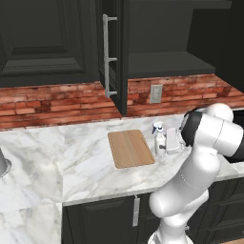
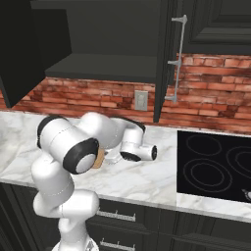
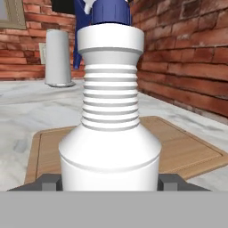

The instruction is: Grab the spray bottle from the cabinet, then place it next to the cutting board for sanitizing. Then grab the dish brush from the countertop next to the sink and place it next to the cutting board.

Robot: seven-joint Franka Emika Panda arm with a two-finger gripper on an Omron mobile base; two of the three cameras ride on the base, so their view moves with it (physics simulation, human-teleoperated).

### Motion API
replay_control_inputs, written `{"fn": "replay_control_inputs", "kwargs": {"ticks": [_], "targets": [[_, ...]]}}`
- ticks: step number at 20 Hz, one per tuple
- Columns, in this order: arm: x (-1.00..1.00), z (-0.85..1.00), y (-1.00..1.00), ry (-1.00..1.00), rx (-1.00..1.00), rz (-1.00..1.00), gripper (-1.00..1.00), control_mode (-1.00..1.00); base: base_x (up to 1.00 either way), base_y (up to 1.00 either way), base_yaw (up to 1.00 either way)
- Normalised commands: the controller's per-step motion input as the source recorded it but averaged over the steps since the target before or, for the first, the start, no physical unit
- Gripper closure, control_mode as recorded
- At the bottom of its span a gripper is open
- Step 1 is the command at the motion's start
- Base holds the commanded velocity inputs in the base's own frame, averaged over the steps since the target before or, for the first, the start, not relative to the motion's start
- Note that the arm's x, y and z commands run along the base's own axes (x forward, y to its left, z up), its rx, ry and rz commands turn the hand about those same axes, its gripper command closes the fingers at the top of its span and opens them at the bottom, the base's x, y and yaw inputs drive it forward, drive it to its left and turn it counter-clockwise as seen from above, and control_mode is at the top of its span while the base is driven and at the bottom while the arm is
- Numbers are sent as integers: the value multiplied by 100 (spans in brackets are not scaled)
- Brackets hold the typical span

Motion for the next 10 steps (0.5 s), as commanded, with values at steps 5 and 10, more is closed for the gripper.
{"fn": "replay_control_inputs", "kwargs": {"ticks": [5,10], "targets": [[0,-33,0,-1,0,5,-100,-100,0,0,0],[0,-31,-3,-2,0,5,-100,-100,0,0,0]]}}
